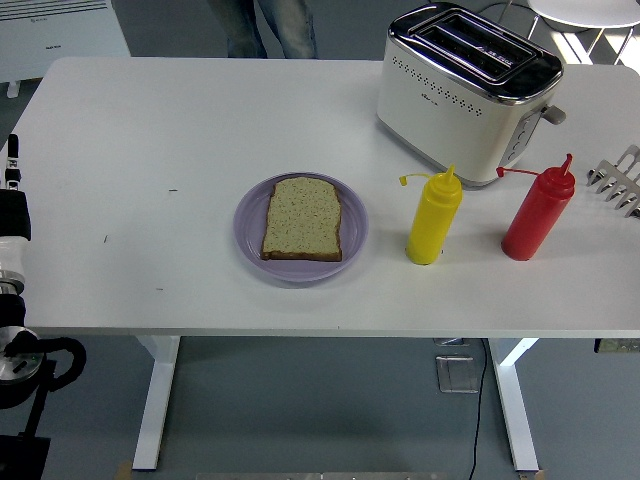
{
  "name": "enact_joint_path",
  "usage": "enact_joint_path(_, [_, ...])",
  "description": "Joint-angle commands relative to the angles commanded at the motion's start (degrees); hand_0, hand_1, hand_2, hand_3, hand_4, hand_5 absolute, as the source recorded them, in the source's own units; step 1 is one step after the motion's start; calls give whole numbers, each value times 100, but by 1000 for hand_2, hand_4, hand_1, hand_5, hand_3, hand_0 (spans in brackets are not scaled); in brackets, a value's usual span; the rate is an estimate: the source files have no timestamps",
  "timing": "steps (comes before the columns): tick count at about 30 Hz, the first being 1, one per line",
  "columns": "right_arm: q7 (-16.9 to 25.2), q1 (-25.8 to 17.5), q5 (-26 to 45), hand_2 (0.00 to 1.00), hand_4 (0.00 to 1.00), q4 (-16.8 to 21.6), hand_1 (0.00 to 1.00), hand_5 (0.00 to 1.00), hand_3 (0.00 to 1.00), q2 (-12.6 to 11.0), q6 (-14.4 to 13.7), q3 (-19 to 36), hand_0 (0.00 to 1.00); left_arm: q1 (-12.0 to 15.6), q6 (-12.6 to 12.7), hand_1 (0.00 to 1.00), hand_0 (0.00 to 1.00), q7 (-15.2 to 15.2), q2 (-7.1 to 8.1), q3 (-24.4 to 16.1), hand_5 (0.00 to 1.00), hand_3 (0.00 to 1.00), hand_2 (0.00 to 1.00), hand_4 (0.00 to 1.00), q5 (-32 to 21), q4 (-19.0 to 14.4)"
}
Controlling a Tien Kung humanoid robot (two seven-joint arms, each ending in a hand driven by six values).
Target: Pick up the cup,pour liquid into bread,place the cup on the desk
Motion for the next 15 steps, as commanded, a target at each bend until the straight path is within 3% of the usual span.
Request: enact_joint_path(15, [-47,-19,73,707,532,-50,683,499,742,-4,-167,-7,751,18,0,886,881,-3,-4,18,998,761,873,542,0,4])
